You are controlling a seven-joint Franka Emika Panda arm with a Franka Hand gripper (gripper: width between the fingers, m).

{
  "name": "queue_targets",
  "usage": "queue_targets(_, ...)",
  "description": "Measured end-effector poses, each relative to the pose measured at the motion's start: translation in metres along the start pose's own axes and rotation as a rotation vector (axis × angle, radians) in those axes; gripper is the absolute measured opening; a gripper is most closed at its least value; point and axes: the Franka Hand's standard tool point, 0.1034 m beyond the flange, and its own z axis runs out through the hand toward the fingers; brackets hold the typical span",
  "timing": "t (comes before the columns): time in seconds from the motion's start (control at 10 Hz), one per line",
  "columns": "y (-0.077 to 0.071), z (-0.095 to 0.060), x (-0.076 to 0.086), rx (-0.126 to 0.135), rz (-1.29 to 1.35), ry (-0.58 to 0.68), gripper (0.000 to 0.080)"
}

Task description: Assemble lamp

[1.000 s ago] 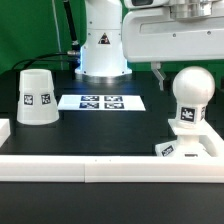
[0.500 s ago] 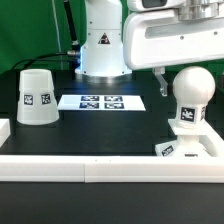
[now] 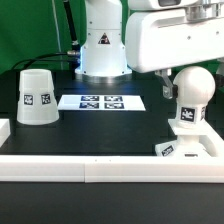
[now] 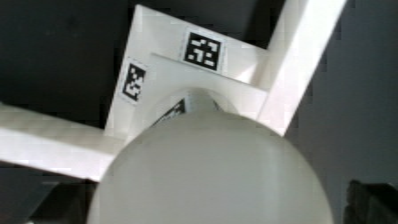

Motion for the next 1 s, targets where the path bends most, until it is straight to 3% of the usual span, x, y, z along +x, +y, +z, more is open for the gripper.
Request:
queue_targets(0.7, 0.0066, -0.0005, -0.0018, -0.03, -0.372, -0.018, 0.0699)
queue_targets(1.0, 0.0078, -0.0005, -0.0022, -0.035, -0.393, -0.021, 0.0677)
